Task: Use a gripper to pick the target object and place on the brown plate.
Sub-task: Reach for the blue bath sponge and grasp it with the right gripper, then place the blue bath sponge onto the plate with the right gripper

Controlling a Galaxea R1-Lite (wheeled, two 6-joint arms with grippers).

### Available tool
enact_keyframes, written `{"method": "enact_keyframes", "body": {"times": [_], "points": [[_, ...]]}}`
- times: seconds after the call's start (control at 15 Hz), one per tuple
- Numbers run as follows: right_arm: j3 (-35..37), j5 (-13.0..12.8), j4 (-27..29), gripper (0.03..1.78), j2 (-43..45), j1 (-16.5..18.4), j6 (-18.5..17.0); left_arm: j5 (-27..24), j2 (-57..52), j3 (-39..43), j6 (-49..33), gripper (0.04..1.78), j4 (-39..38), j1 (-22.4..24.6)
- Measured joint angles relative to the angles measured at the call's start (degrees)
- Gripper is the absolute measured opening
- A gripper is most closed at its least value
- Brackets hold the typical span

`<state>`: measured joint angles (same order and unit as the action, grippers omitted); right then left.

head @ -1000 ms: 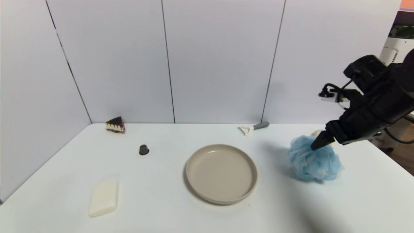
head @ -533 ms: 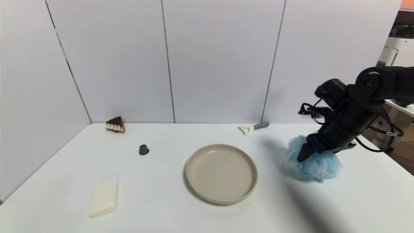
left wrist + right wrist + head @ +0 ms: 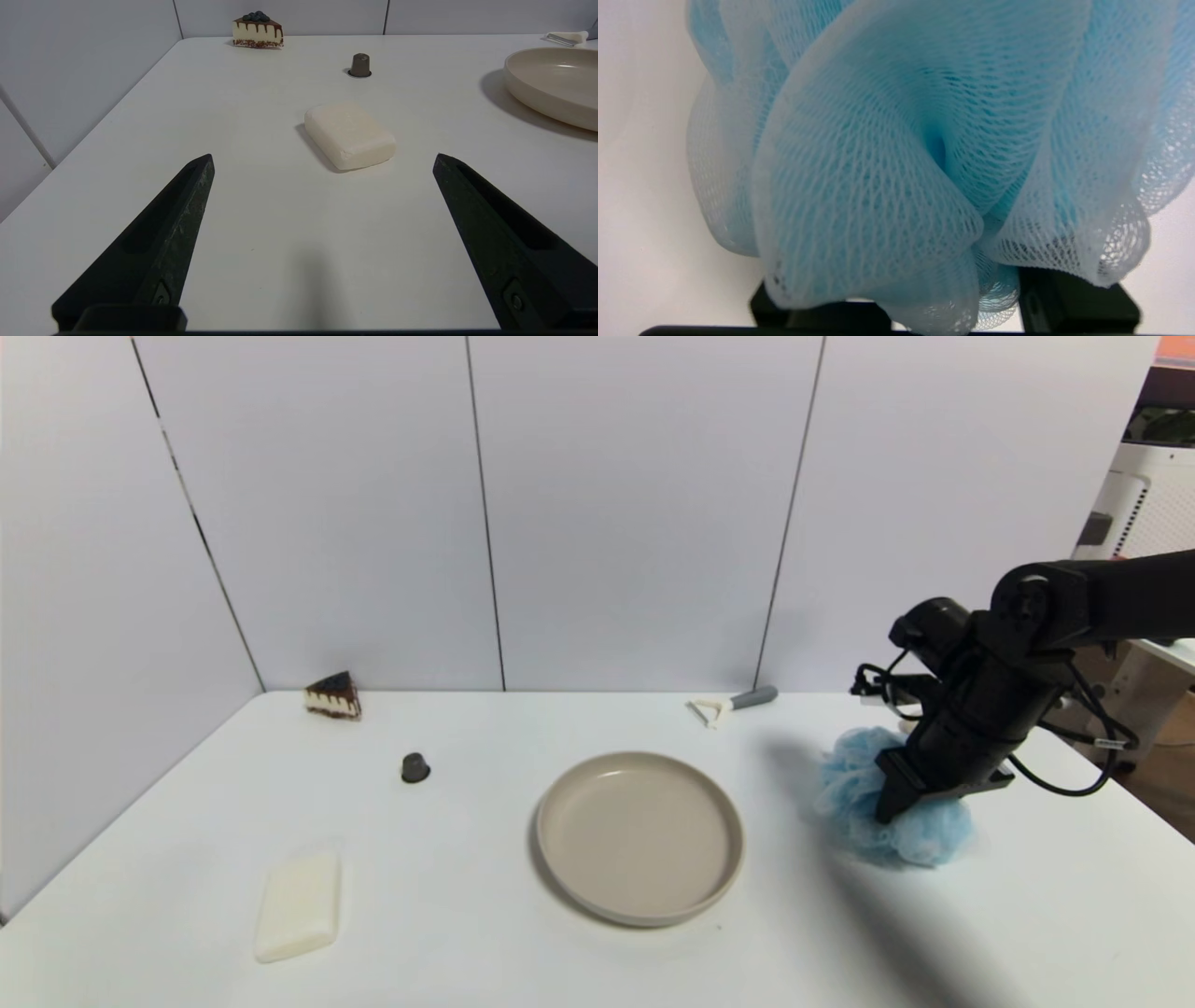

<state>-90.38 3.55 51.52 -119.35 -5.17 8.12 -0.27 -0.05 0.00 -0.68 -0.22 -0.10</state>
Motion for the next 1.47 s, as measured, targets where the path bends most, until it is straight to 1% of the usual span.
{"method": "enact_keyframes", "body": {"times": [0.07,0.13,0.2,0.47,0.6,0.67,0.8,1.0,1.07,1.13,1.27,1.4,1.47], "points": [[0.1,0.0,0.0,0.78,0.2,0.0,0.0,0.0,0.0,0.0,0.0,1.69,0.0,0.0],[0.1,0.0,0.0,0.56,0.7,0.0,0.0,0.0,0.0,0.0,0.0,1.69,0.0,0.0],[0.1,0.1,0.0,0.23,1.3,0.0,0.3,0.0,0.0,0.0,0.0,1.69,0.0,0.0],[-1.0,0.2,-0.2,0.23,5.4,-0.6,1.1,0.0,0.0,0.0,0.0,1.69,0.0,0.0],[-2.5,0.3,-1.7,0.23,7.6,-1.8,2.9,0.0,0.0,0.0,0.0,1.69,0.0,0.0],[-3.1,0.3,-3.2,0.23,8.4,-3.1,3.1,0.0,0.0,0.0,0.0,1.69,0.0,0.0],[-4.1,0.3,-7.5,0.23,9.9,-6.9,2.9,0.0,0.0,0.0,0.0,1.69,0.0,0.0],[-4.5,0.3,-14.1,0.23,11.0,-14.8,2.7,0.0,0.0,0.0,0.0,1.69,0.0,0.0],[-4.5,0.4,-15.4,0.23,11.0,-17.2,2.7,0.0,0.0,0.0,0.0,1.69,0.0,0.0],[-4.2,0.5,-16.5,0.23,10.9,-19.9,2.6,0.0,0.0,0.0,0.0,1.69,0.0,0.0],[-3.1,0.6,-17.3,0.23,10.3,-23.9,2.5,0.0,0.0,0.0,0.0,1.69,0.0,0.0],[-1.8,1.5,-17.5,0.23,9.6,-26.4,2.4,0.0,0.0,0.0,0.0,1.69,0.0,0.0],[-1.3,2.6,-17.6,0.23,9.3,-27.2,2.0,0.0,0.0,0.0,0.0,1.69,0.0,0.0]]}}
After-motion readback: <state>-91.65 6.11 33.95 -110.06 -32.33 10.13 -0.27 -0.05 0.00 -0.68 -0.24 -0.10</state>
